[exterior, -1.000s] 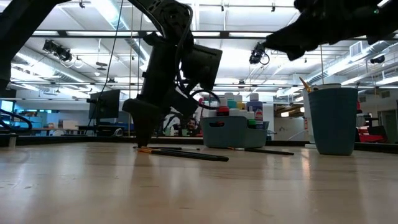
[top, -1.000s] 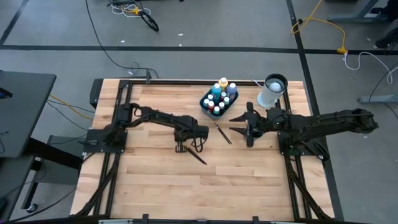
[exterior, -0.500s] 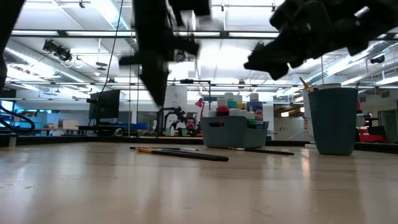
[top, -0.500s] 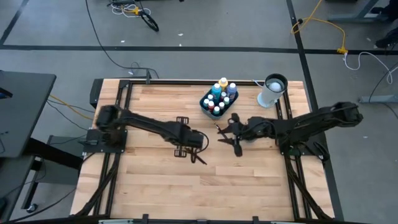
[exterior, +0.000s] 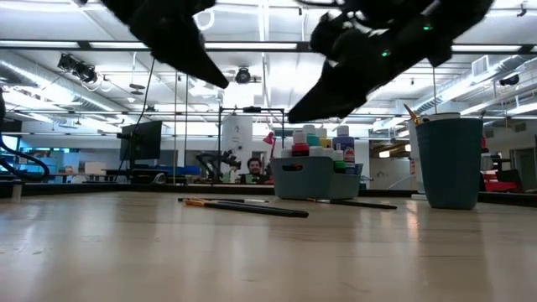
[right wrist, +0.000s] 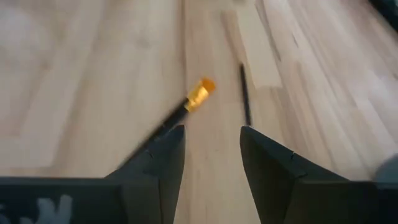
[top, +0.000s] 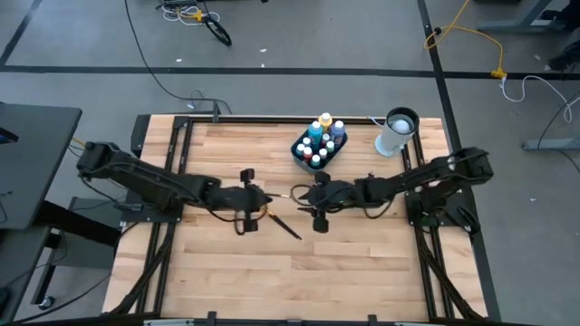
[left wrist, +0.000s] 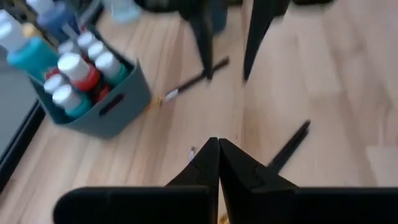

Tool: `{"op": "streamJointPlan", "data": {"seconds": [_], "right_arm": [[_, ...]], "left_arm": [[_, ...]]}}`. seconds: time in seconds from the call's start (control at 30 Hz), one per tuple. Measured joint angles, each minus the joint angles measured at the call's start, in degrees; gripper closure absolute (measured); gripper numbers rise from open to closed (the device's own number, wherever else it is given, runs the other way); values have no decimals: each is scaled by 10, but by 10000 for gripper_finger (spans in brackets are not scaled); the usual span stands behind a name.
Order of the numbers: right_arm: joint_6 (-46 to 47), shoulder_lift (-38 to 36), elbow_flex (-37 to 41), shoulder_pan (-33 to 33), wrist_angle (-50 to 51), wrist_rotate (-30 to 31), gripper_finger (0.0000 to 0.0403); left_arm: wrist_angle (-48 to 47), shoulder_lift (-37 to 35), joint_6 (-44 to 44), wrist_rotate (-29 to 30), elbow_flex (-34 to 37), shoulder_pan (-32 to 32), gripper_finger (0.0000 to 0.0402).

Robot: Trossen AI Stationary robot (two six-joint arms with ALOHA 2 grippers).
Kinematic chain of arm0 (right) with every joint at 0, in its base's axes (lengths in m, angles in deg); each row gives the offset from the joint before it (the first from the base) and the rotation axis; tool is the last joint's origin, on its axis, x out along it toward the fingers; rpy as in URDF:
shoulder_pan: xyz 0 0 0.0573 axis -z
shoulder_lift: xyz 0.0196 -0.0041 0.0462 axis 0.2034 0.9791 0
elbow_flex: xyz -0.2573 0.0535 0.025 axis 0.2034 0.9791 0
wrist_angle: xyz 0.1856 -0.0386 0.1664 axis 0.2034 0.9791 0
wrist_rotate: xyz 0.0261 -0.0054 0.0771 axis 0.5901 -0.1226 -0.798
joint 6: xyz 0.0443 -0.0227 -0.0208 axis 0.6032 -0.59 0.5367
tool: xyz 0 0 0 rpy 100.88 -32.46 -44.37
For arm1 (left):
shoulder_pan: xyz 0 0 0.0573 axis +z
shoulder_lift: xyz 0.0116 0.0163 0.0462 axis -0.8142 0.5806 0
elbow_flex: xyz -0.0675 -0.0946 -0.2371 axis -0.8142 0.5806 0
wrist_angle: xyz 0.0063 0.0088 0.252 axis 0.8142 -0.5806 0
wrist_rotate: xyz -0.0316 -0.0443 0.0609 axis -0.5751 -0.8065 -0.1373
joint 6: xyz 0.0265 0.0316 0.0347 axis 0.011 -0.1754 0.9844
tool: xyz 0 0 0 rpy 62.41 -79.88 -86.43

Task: Pick & Place Paint Supplies
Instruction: Put the silver paint brush into the blue cup

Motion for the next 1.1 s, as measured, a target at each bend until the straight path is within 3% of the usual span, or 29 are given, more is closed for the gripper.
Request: {"op": "streamJointPlan", "data": {"seconds": [0.13,0.27,0.57,1.1], "right_arm": [[9,50,-69,15,87,3,245],[9,95,-122,33,136,3,245],[9,157,-147,83,128,-56,245],[-30,194,-148,108,97,-71,245]], "left_arm": [[160,-39,26,-25,93,1,385],[249,-56,36,-25,140,1,385],[267,-58,42,-27,148,1,391],[279,-58,45,-30,148,1,387]]}}
